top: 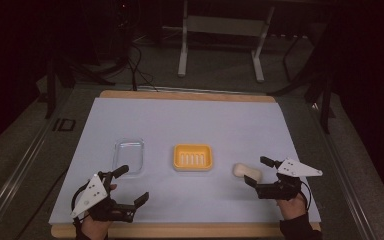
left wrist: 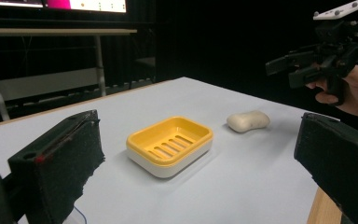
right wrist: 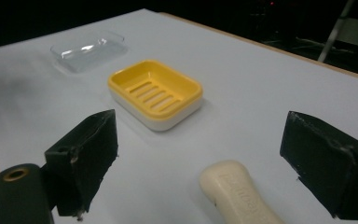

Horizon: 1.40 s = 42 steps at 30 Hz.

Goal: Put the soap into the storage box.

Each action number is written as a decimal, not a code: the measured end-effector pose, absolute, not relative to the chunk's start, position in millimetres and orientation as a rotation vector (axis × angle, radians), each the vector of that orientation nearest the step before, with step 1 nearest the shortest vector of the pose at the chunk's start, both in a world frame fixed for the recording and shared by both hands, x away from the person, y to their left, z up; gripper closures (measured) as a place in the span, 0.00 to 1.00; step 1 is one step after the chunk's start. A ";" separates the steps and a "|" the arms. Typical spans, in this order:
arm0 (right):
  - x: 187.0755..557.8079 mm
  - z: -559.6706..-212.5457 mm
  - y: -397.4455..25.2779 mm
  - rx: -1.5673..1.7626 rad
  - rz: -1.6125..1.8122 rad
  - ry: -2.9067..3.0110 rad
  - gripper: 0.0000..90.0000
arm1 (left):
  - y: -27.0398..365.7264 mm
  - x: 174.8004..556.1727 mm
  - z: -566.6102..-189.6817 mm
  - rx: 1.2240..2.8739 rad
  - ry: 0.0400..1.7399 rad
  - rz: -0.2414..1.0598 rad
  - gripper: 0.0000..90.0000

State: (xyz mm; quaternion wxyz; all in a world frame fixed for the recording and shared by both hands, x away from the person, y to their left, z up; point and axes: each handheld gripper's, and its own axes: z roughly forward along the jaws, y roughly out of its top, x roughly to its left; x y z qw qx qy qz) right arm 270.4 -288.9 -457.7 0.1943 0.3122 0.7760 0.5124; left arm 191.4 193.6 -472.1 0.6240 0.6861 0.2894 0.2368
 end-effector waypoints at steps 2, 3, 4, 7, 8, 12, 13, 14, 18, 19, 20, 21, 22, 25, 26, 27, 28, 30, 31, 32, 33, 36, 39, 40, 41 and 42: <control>270.5 -457.2 -290.5 0.888 1.426 2.151 0.12 | 193.8 191.4 -472.0 1.573 0.667 0.546 0.01; 270.5 -457.2 -290.5 0.888 1.426 2.151 0.12 | 193.8 191.4 -472.0 1.573 0.667 0.546 0.01; 270.4 -457.0 -290.8 0.893 1.424 2.147 0.12 | 193.8 191.4 -472.0 1.573 0.667 0.546 0.01; 270.5 -456.9 -291.1 0.886 1.428 2.128 0.12 | 194.0 191.3 -471.9 1.572 0.666 0.547 0.01; 270.5 -456.8 -291.0 0.871 1.441 2.125 0.12 | 193.3 191.6 -472.2 1.583 0.662 0.543 0.01; 271.4 -457.7 -288.8 0.839 1.445 2.171 0.12 | 191.7 191.7 -472.5 1.591 0.654 0.537 0.01; 271.6 -459.1 -286.2 0.804 1.441 2.213 0.12 | 191.4 191.7 -472.5 1.592 0.653 0.536 0.01; 272.0 -459.5 -285.2 0.791 1.439 2.223 0.12 | 191.6 191.7 -472.5 1.594 0.654 0.533 0.01; 271.5 -456.9 -283.1 0.745 1.454 2.239 0.14 | 192.6 190.1 -472.0 1.594 0.653 0.536 0.01; 271.1 -455.4 -283.0 0.716 1.475 2.247 0.14 | 192.6 189.9 -472.0 1.595 0.651 0.541 0.01; 271.0 -453.5 -282.2 0.687 1.482 2.259 0.14 | 192.5 189.7 -472.1 1.596 0.651 0.542 0.01; 270.9 -452.0 -281.8 0.662 1.477 2.261 0.14 | 192.1 190.0 -472.4 1.599 0.650 0.542 0.01; 270.9 -452.0 -281.8 0.662 1.477 2.261 0.14 | 192.1 190.0 -472.4 1.599 0.650 0.542 0.01; 274.7 -448.5 -279.2 0.602 1.444 2.384 0.14 | 191.3 190.8 -472.9 1.610 0.650 0.546 0.01; 276.3 -448.1 -278.4 0.584 1.413 2.422 0.14 | 191.2 190.8 -473.0 1.610 0.650 0.545 0.01; 277.7 -447.7 -277.6 0.578 1.378 2.458 0.13 | 191.1 190.9 -473.2 1.610 0.650 0.542 0.01; 277.7 -447.7 -277.6 0.578 1.378 2.458 0.13 | 191.1 190.9 -473.2 1.610 0.650 0.542 0.01; 282.8 -448.8 -275.5 0.586 1.307 2.558 0.12 | 190.7 191.5 -473.8 1.616 0.651 0.538 0.01; 283.5 -449.6 -274.1 0.586 1.276 2.583 0.12 | 190.4 191.6 -473.9 1.616 0.649 0.535 0.01; 283.8 -450.3 -273.1 0.581 1.244 2.593 0.12 | 190.1 191.7 -474.0 1.620 0.647 0.534 0.01; 283.8 -450.3 -273.1 0.581 1.244 2.593 0.12 | 190.1 191.7 -474.0 1.620 0.647 0.534 0.01; 284.5 -452.1 -269.9 0.571 1.187 2.662 0.11 | 189.2 191.7 -474.4 1.627 0.644 0.529 0.01; 284.4 -452.6 -266.1 0.548 1.113 2.721 0.11 | 188.7 191.8 -474.6 1.630 0.643 0.528 0.01; 284.4 -452.6 -266.1 0.548 1.113 2.721 0.11 | 188.7 191.8 -474.6 1.630 0.643 0.528 0.01; 284.4 -452.7 -265.3 0.539 1.105 2.737 0.11 | 188.7 191.8 -474.6 1.630 0.643 0.527 0.01; 284.6 -452.5 -263.2 0.532 1.073 2.772 0.11 | 188.7 191.9 -474.6 1.631 0.644 0.525 0.01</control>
